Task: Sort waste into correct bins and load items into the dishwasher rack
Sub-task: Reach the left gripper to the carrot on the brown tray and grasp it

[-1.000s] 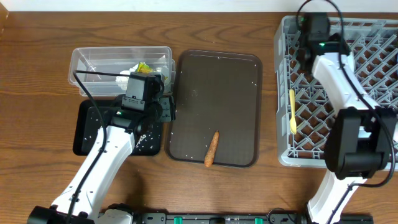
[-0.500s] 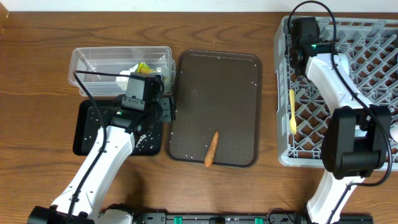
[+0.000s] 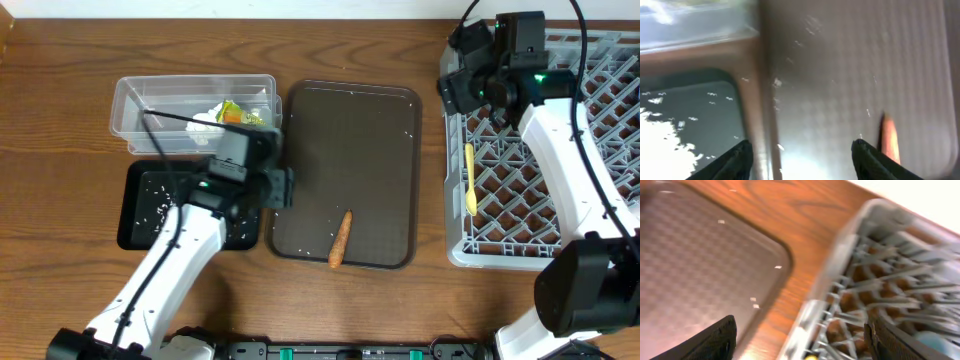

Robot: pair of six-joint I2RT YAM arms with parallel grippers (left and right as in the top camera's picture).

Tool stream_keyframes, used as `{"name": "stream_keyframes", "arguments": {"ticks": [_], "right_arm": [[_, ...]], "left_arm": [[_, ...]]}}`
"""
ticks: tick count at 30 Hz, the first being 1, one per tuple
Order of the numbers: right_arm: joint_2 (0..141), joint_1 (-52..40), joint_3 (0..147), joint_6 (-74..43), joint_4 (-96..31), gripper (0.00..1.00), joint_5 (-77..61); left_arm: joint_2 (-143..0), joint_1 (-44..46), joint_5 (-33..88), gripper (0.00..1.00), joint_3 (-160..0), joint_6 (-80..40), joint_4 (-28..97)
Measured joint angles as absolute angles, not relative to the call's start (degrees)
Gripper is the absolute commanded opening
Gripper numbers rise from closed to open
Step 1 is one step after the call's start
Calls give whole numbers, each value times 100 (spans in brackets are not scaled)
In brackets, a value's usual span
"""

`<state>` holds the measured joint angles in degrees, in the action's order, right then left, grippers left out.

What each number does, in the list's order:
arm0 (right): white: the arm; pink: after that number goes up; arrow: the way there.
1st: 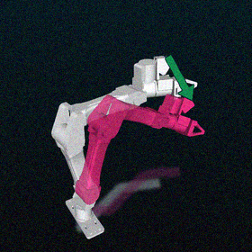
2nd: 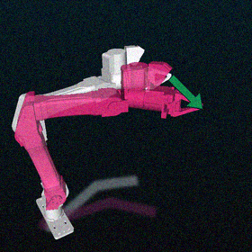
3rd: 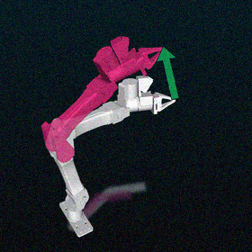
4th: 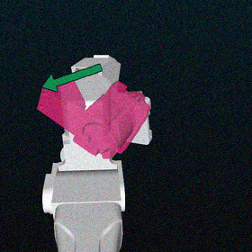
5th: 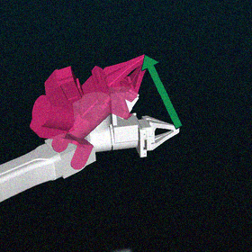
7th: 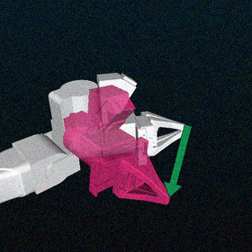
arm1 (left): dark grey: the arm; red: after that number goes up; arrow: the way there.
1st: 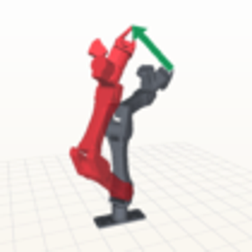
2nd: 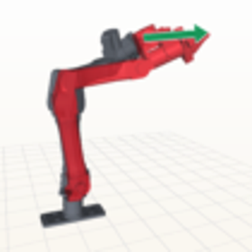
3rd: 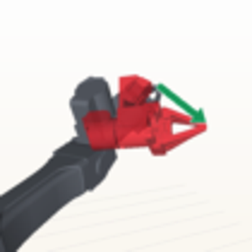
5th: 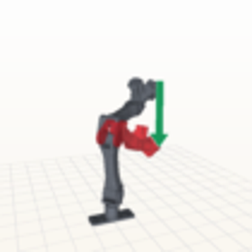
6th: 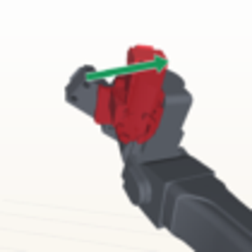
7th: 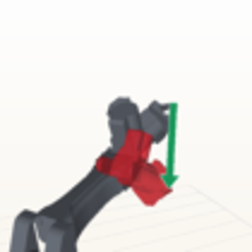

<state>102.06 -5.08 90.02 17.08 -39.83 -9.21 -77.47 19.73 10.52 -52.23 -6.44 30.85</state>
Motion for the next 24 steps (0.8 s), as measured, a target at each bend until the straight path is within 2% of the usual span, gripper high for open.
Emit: {"name": "stream_keyframes", "arguments": {"ticks": [11, 24], "right_arm": [[10213, -506, 9002, 1559, -4169, 83, -1374], [10213, -506, 8976, 1557, -4178, 84, -1398]], "left_arm": [[-8377, 3369, 1055, 76, -5221, -364, 3297], [-9094, 3948, 1494, 79, -5223, -770, 3308]]}}
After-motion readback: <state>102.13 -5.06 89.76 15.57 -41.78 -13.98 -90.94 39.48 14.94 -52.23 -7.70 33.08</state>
